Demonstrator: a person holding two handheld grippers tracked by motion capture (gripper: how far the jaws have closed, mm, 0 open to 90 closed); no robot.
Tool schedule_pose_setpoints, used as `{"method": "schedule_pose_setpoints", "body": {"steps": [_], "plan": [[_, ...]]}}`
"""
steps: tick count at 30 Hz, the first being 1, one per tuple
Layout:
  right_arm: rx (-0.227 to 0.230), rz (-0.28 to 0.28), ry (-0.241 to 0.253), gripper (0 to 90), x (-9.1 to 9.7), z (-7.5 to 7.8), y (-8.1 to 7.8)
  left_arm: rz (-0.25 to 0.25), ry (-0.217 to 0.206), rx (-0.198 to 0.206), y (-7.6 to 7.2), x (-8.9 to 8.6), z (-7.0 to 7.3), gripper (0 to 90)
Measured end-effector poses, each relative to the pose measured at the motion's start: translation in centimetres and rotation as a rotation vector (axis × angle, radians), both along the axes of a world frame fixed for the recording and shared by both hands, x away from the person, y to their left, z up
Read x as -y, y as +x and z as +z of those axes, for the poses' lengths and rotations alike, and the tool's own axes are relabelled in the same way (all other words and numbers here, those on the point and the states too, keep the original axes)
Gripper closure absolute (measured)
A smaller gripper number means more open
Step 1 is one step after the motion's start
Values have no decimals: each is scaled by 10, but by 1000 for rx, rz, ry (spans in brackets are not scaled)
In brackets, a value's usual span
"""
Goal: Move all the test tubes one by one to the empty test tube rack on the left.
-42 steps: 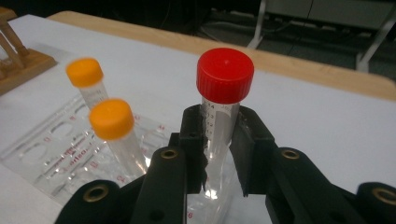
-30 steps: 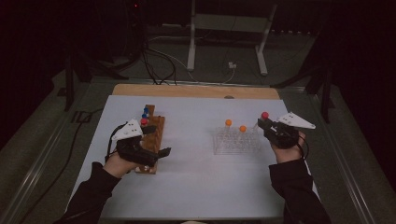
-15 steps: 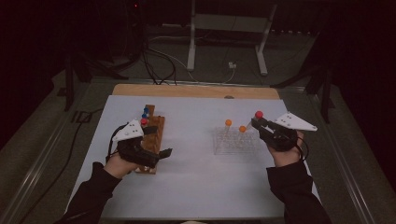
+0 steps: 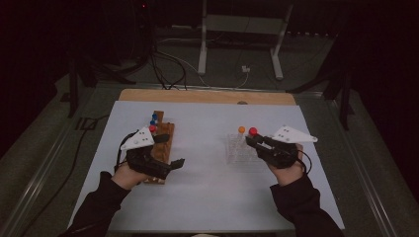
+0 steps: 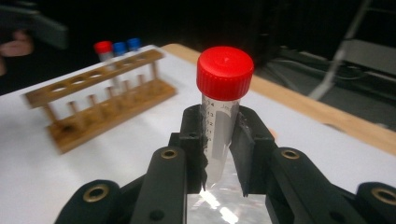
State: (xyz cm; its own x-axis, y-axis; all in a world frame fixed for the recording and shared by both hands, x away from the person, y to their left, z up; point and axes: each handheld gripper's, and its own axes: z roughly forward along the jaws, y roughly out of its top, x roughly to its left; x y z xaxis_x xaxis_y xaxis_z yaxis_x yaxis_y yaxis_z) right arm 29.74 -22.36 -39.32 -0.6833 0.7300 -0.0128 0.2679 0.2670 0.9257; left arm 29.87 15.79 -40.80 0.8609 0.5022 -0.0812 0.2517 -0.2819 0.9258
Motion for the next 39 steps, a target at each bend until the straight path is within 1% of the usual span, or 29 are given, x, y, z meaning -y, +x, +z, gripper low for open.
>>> {"method": "schedule_pose_setpoints", "body": {"steps": [4, 5, 9, 12, 13, 14, 18, 21, 24, 25, 29, 30, 32, 34, 36, 37, 39], "plan": [[-20, 61, -16, 744, -17, -7, -5, -17, -3, 2, -3, 5, 2, 18], [-23, 74, -24, 744, -21, -9, -6, -21, 2, 7, -4, 6, 3, 18], [-45, 117, -45, 744, -34, -16, -9, -48, -2, 5, -8, 12, 5, 18], [-56, 144, -59, 744, -42, -21, -11, -70, 6, 7, -10, 18, 6, 19], [-58, 153, -65, 744, -45, -23, -12, -74, 4, 10, -11, 19, 7, 19], [-61, 163, -69, 744, -47, -24, -12, -82, -3, 3, -11, 21, 7, 21], [-70, 189, -78, 744, -54, -26, -16, -105, -5, 1, -13, 28, 9, 22], [-78, 211, -85, 744, -60, -29, -18, -120, -16, -8, -15, 34, 10, 23], [-85, 235, -96, 744, -66, -32, -21, -137, -17, -4, -16, 40, 11, 39], [-84, 240, -100, 744, -68, -32, -21, -143, -19, -9, -17, 41, 11, 44], [-93, 258, -99, 744, -73, -34, -24, -158, -17, -10, -17, 48, 10, 60], [-92, 264, -103, 744, -74, -34, -24, -155, -16, -9, -18, 50, 10, 74], [-96, 271, -104, 744, -76, -35, -25, -166, -16, -10, -18, 52, 9, 89], [-97, 277, -103, 744, -77, -35, -26, -168, -10, -10, -18, 54, 8, 149], [-96, 282, -105, 744, -78, -35, -26, -167, -7, -11, -17, 56, 6, 181], [-98, 283, -104, 744, -78, -35, -26, -169, -11, -14, -17, 57, 5, 221], [-97, 287, -105, 743, -79, -35, -27, -172, -3, -12, -16, 60, 3, 271]]}}
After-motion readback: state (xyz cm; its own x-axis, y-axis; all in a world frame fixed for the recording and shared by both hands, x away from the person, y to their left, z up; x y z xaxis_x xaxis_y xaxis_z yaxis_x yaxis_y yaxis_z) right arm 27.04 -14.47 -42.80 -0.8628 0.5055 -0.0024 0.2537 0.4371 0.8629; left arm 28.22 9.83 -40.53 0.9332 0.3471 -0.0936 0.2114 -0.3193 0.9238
